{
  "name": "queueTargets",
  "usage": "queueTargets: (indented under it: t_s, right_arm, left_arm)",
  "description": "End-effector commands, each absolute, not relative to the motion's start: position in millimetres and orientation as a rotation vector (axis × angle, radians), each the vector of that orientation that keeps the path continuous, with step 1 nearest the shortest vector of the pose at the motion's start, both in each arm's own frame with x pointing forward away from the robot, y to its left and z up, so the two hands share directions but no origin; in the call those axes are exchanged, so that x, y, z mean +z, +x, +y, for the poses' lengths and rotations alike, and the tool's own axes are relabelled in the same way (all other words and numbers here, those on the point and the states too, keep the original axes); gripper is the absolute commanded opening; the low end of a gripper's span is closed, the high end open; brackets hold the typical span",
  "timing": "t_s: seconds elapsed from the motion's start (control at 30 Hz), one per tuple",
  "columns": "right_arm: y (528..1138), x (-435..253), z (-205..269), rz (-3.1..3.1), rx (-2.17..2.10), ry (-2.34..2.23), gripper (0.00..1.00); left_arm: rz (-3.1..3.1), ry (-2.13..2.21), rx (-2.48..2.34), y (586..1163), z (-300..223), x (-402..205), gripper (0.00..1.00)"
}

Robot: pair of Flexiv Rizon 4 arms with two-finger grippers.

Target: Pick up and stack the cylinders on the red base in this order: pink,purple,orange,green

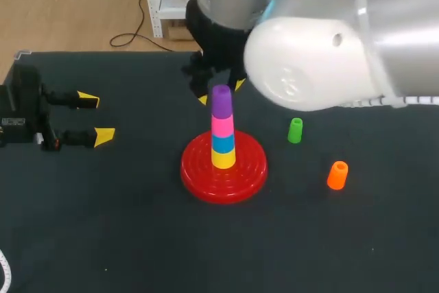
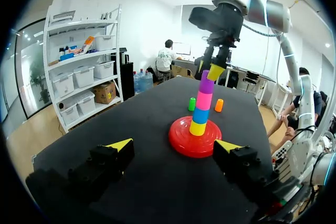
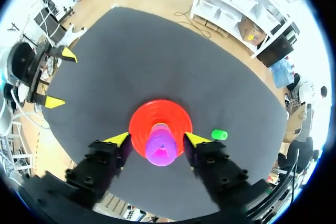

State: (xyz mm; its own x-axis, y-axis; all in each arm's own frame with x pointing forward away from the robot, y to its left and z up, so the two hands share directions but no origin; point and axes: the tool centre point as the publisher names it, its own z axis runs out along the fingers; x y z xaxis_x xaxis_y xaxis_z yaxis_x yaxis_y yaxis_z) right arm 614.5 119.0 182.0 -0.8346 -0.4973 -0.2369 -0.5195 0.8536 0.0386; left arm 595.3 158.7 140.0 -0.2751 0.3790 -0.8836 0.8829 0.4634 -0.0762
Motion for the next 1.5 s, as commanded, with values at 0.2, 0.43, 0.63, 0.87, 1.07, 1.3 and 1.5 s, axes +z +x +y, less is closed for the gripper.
queueTargets:
  t_s: [0.2, 0.43, 0.63, 0.87, 1.07, 1.3, 1.5]
  right_arm:
    - [597.7, 223.2, 75.7, 2.667, 0.229, -0.557, 1.0]
    - [585.7, 223.1, 24.4, 2.658, 0.19, -0.41, 1.0]
    - [566.3, 198.2, -19.6, 2.707, 0.134, -0.303, 1.0]
    - [544.3, 165.4, -62.3, 2.761, 0.091, -0.173, 1.0]
    - [531.8, 140.0, -85.7, 2.819, -0.017, -0.078, 1.0]
    - [525.0, 109.7, -98.1, 2.805, -0.047, 0.001, 1.0]
    - [523.9, 88.6, -101.2, 2.866, 0.025, 0.048, 1.0]
  left_arm:
    - [1.845, 1.057, -0.734, 595.0, 157.9, 137.2, 1.0]
    - [1.845, 1.057, -0.734, 595.0, 157.9, 137.2, 1.0]
    - [1.845, 1.057, -0.734, 595.0, 157.9, 137.2, 1.0]
    - [1.845, 1.057, -0.734, 595.0, 157.9, 137.2, 1.0]
    - [1.845, 1.057, -0.734, 595.0, 157.9, 137.2, 1.0]
    - [1.845, 1.057, -0.734, 595.0, 157.9, 137.2, 1.0]
    - [1.845, 1.057, -0.734, 595.0, 157.9, 137.2, 1.0]
